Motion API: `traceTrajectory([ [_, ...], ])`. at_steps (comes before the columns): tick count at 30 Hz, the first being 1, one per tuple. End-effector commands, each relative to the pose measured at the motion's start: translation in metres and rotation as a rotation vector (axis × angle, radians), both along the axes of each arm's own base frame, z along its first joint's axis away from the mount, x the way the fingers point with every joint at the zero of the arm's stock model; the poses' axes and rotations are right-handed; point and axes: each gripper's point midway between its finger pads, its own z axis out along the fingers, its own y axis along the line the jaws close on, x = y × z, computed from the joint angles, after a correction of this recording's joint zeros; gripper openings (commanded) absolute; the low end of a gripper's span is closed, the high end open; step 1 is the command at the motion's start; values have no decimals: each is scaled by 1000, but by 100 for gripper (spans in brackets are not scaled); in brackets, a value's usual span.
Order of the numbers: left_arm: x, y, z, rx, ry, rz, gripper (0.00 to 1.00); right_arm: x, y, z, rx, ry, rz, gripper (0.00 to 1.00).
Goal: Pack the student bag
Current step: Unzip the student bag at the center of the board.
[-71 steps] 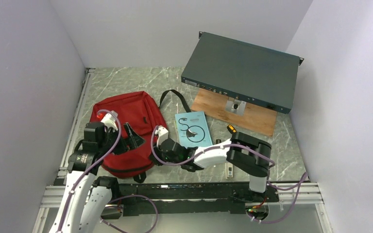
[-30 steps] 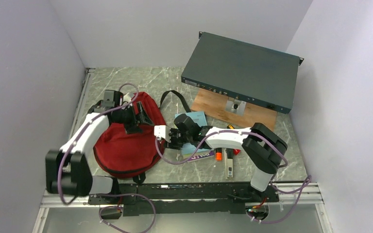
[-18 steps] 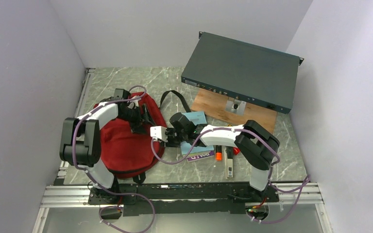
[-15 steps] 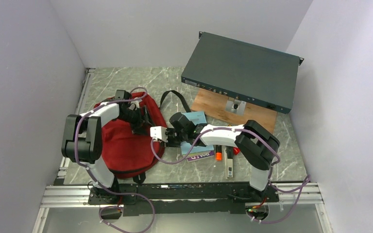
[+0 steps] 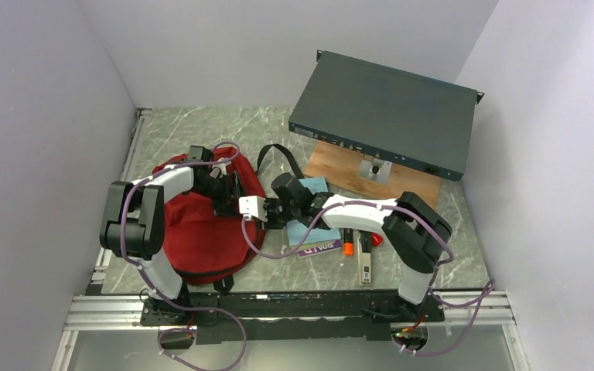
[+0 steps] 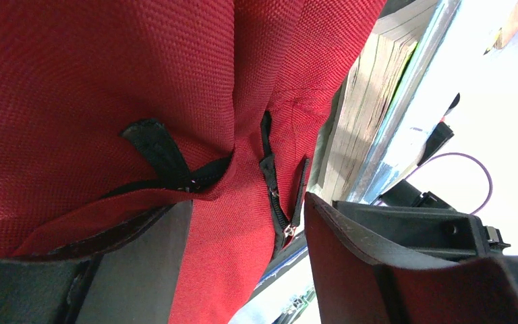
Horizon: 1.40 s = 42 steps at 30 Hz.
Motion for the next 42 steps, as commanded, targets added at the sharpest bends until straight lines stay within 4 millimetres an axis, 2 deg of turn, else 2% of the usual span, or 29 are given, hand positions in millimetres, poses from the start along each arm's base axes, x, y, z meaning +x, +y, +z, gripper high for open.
traceTrajectory([
  [1, -1, 0, -1, 24, -19, -28, 68, 3, 8, -2, -5, 0, 32, 42],
  [5, -1, 0, -2, 22, -18, -30, 68, 0, 4, -13, -22, 10, 34, 42],
  [10, -1, 1, -2, 32, -18, -30, 68, 1, 7, -24, -34, 15, 46, 42],
  [15, -2, 2, -4, 42, -14, -30, 68, -6, 8, -41, -85, 69, 86, 42],
  [21, -2, 2, -5, 38, -11, -28, 68, -1, 6, -59, -122, 70, 71, 44],
  [29, -2, 3, -9, 48, 3, -27, 68, 5, -3, -81, -229, 44, 66, 57],
  [31, -3, 4, -10, 51, 4, -27, 68, 3, -7, -88, -254, 59, 70, 56],
  [35, -2, 6, -11, 67, 7, -26, 68, -8, -12, -95, -269, 115, 58, 45],
  [38, -2, 8, -14, 86, 13, -25, 68, -13, -13, -88, -229, 113, 29, 24],
  [40, -2, 9, -17, 92, 20, -24, 68, -15, -9, -74, -193, 100, 5, 13],
  [42, -1, 10, -20, 102, 29, -22, 68, -18, -4, -57, -163, 104, -17, 6],
])
